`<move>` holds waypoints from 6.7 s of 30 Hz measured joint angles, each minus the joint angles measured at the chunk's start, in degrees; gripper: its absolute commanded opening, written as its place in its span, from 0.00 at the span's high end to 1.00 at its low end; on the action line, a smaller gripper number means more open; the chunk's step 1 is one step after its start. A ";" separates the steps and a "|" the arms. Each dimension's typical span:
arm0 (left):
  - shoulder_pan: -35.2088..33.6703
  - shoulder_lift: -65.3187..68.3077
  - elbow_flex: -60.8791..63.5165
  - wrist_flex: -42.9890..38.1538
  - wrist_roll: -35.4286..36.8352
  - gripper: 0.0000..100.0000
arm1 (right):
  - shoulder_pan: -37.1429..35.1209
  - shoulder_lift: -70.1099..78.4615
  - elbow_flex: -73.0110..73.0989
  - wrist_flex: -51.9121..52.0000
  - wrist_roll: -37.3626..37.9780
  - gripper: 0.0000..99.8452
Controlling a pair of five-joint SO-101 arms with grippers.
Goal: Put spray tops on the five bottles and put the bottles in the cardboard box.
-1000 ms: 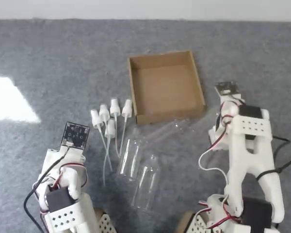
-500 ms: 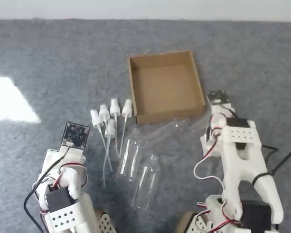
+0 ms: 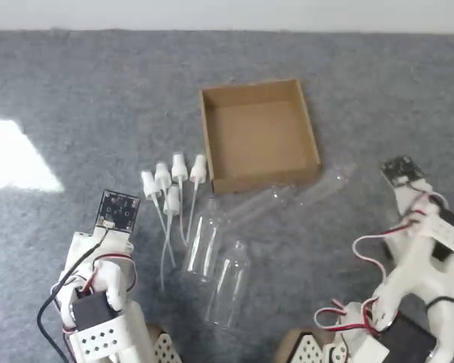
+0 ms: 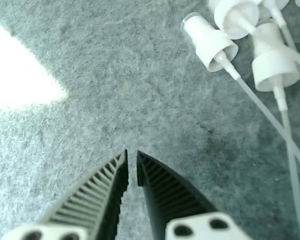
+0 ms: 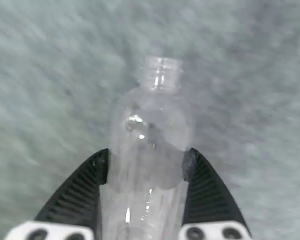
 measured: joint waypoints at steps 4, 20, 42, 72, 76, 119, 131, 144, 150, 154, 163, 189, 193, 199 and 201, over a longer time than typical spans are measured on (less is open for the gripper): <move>-0.70 0.00 0.00 -1.67 -0.44 0.97 | 4.57 0.00 0.00 -2.55 8.79 0.98; -2.11 25.14 -38.68 6.24 -2.64 0.97 | 7.65 -1.14 4.13 -6.07 9.93 0.98; 15.56 94.51 -58.55 -13.80 33.49 0.87 | 7.47 -2.29 8.00 -12.66 10.02 0.98; 14.86 109.63 -65.41 -15.56 33.58 0.99 | 8.18 -2.29 8.00 -12.66 9.93 0.98; 14.51 107.60 -71.56 -10.81 32.88 0.99 | 8.79 -2.29 8.00 -13.01 9.93 0.98; 13.98 61.01 -43.08 -7.91 30.07 0.99 | 3.96 5.89 -9.58 4.66 -4.48 0.77; 13.98 61.01 -43.08 -7.91 30.07 0.99 | 5.36 11.96 -11.34 4.66 -4.48 0.90; 13.98 61.01 -43.34 -7.91 30.07 0.99 | 5.10 11.78 -15.12 6.51 -2.90 0.99; 13.98 61.01 -54.68 -4.66 30.07 0.99 | -8.62 -1.49 -22.95 17.85 -15.12 0.99; 13.98 61.01 -65.05 -1.05 30.07 0.99 | -26.20 -12.66 -23.03 19.16 -24.18 0.99; 13.98 59.34 -81.14 2.11 42.73 0.99 | -64.53 -22.24 -16.53 7.03 -39.38 0.99; 19.60 42.55 -72.44 -9.05 53.36 0.99 | -85.10 -40.53 15.30 -23.21 -43.87 0.99; 20.75 42.90 -67.52 -11.52 53.45 0.99 | -85.10 -44.31 16.79 -23.21 -44.40 0.99; 21.54 42.90 -64.44 -13.89 53.36 0.99 | -85.10 -45.27 17.14 -23.21 -44.57 0.99; 21.45 42.90 -64.53 -14.15 53.36 0.99 | -85.10 -45.27 17.14 -23.21 -44.57 0.99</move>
